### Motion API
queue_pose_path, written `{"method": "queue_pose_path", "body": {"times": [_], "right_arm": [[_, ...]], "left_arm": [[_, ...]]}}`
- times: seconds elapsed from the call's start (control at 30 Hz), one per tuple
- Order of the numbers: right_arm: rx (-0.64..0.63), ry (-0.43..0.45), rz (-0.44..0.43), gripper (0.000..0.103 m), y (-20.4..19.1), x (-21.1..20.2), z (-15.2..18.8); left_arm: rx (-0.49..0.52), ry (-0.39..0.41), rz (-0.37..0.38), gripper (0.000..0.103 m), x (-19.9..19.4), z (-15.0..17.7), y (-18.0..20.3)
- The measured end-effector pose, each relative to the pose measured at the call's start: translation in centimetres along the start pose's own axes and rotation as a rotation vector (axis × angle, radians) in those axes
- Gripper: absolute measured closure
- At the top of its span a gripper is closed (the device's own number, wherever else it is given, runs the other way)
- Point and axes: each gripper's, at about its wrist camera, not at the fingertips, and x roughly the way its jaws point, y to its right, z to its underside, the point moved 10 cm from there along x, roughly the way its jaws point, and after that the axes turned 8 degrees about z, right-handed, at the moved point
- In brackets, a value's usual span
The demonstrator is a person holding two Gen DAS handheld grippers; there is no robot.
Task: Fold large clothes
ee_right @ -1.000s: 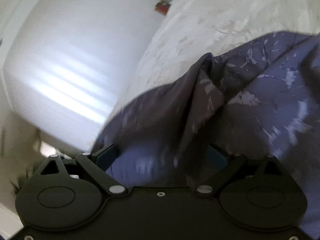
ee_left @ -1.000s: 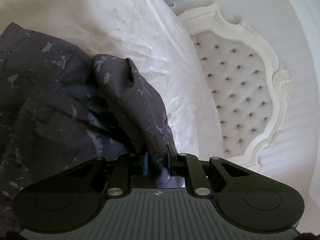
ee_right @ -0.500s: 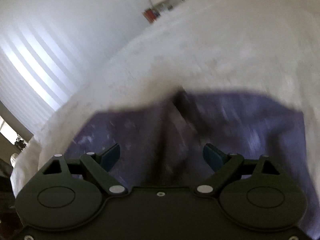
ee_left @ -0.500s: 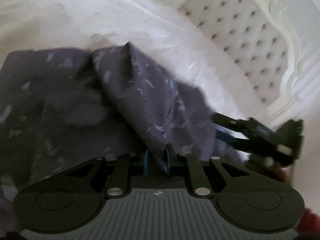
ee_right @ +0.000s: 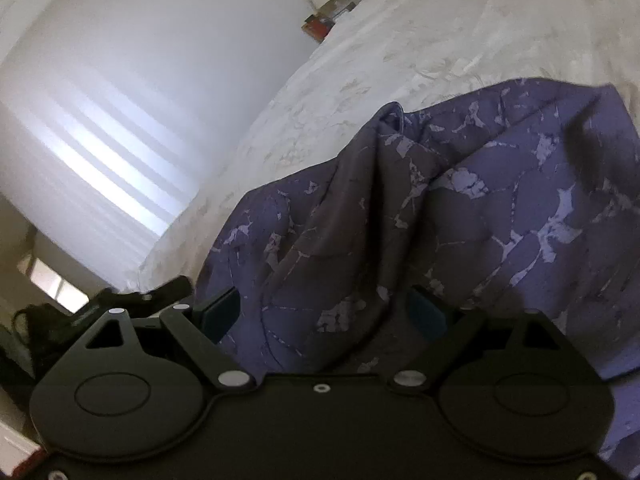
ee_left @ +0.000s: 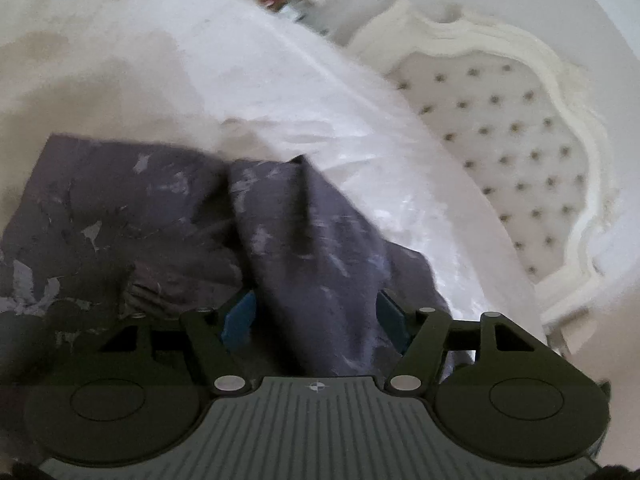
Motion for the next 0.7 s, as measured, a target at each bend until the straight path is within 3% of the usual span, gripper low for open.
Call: {"method": "queue_pose_path", "body": {"times": [0.03, 0.1, 0.13, 0.17, 0.27, 0.37, 0.5, 0.6, 0.7], "right_arm": [[0.015, 0.003, -0.001, 0.018, 0.0, 0.2, -0.1], [0.042, -0.012, 0.005, 0.040, 0.3, 0.4, 0.0], [0.047, -0.024, 0.008, 0.068, 0.4, 0.5, 0.0], [0.035, -0.027, 0.028, 0.088, 0.3, 0.5, -0.4], [-0.057, 0.034, 0.073, 0.088, -0.6, -1.8, -1.8], [-0.111, 0.064, 0.084, 0.088, -1.3, -4.2, -2.7], [-0.162, 0.015, 0.155, 0.085, -0.3, -4.3, -1.0], [-0.177, -0.031, 0.233, 0.064, 1.5, -2.2, 1.2], [-0.178, -0.001, 0.244, 0.065, 2.4, -1.9, 2.1]], "left_arm": [[-0.020, -0.007, 0.021, 0.041, 0.1, 0.0, -0.3], [-0.047, -0.014, 0.066, 0.069, 0.9, 0.1, 0.2], [-0.059, -0.021, 0.039, 0.095, 1.0, 0.2, 0.1], [-0.065, -0.026, 0.020, 0.095, 0.8, 0.2, 0.1], [-0.047, -0.007, 0.095, 0.095, -0.8, 0.5, 2.4], [0.044, -0.019, 0.123, 0.095, -2.2, 1.9, 4.2], [0.092, -0.061, 0.051, 0.095, -1.7, 4.6, 2.2], [0.103, -0.069, -0.032, 0.090, -1.0, 5.9, -0.7], [0.121, -0.046, -0.021, 0.089, -1.2, 6.0, -1.0]]}}
